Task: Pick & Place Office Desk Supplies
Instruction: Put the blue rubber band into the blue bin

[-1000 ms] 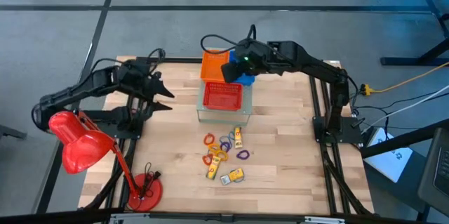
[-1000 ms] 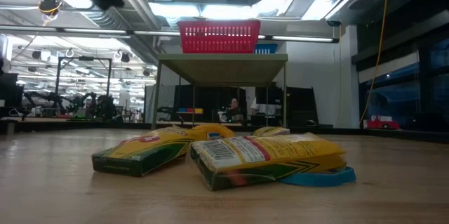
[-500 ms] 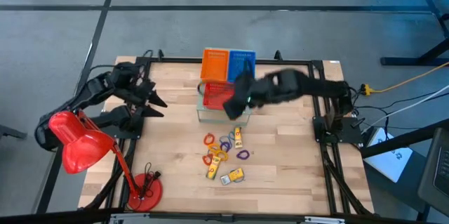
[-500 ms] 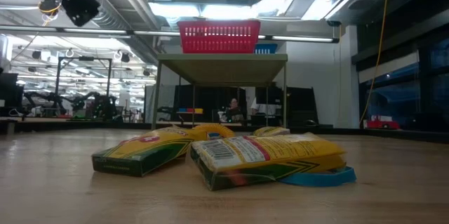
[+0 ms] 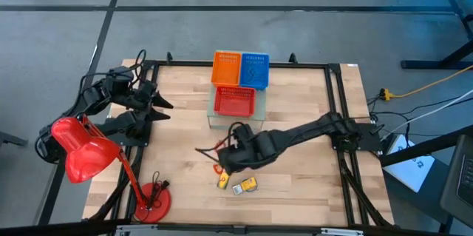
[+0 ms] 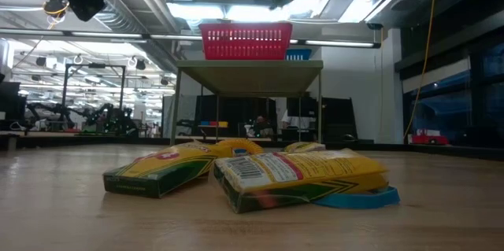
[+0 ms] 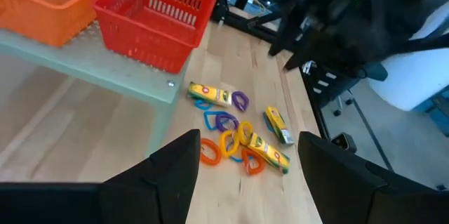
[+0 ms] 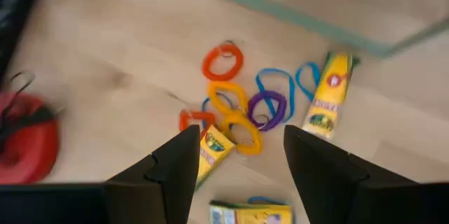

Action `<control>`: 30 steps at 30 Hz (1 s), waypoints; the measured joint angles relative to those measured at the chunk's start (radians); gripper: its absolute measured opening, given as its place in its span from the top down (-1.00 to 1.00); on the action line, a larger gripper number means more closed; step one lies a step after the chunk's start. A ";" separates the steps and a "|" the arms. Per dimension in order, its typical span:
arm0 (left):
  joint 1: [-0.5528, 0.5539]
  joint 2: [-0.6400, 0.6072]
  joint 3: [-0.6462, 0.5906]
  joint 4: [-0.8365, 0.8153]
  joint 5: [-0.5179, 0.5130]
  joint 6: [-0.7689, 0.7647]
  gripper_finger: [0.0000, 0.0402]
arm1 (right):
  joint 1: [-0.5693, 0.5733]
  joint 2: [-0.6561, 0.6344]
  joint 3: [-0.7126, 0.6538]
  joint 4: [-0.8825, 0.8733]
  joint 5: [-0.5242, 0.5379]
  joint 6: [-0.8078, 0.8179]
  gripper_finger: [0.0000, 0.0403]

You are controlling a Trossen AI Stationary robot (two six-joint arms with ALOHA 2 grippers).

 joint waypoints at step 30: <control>-0.165 0.082 0.000 0.253 -0.083 -0.300 -0.19 | -0.145 0.308 0.000 -0.011 -0.084 -0.166 0.33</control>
